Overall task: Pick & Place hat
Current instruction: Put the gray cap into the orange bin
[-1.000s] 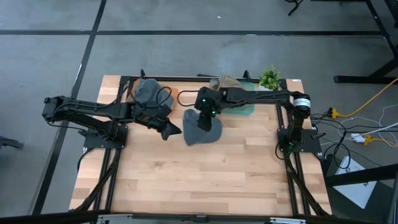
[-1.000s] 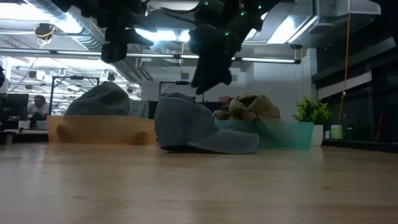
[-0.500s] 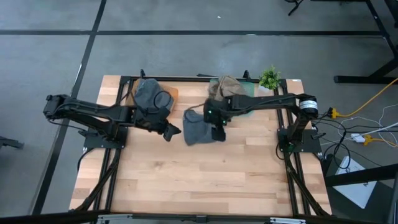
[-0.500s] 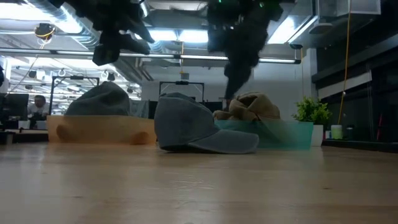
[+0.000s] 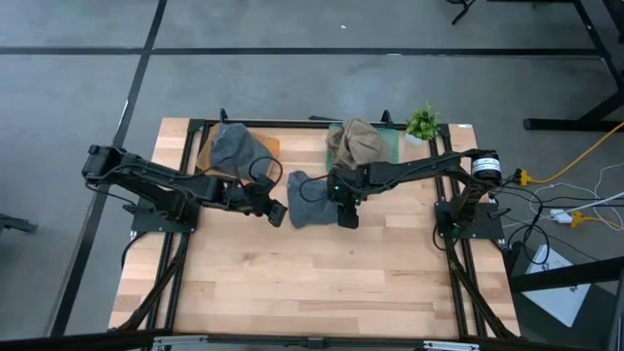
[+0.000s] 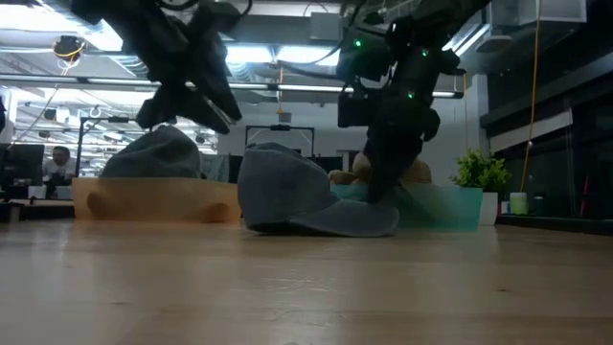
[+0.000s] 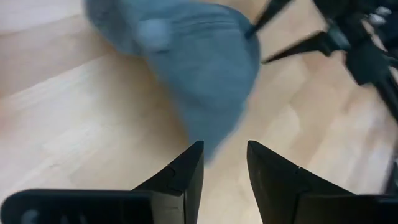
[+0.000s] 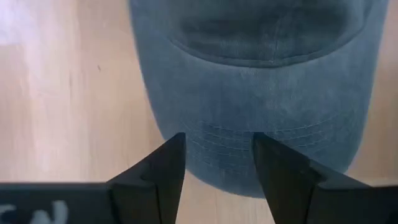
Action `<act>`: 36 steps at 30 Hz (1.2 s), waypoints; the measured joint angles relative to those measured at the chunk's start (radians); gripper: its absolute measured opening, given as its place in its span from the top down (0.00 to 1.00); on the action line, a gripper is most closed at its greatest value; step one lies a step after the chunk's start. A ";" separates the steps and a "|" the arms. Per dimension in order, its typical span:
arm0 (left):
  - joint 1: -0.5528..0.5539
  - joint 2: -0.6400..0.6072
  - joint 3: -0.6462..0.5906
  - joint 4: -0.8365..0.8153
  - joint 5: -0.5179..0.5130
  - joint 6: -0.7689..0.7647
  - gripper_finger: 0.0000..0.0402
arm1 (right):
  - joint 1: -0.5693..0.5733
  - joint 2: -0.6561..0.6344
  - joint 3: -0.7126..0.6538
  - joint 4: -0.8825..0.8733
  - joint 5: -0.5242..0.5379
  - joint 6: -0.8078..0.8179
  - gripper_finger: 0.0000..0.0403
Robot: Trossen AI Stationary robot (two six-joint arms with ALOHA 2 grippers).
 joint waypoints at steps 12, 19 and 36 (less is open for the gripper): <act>0.046 0.023 0.000 0.039 -0.174 -0.121 0.50 | 0.000 -0.002 -0.023 0.037 -0.002 0.005 0.59; 0.139 0.075 0.000 0.075 -0.030 -0.120 0.39 | 0.000 -0.002 -0.023 0.056 -0.003 0.001 0.59; 0.224 0.202 0.001 0.201 0.192 -0.075 0.39 | 0.000 0.000 -0.024 0.096 -0.003 0.002 0.59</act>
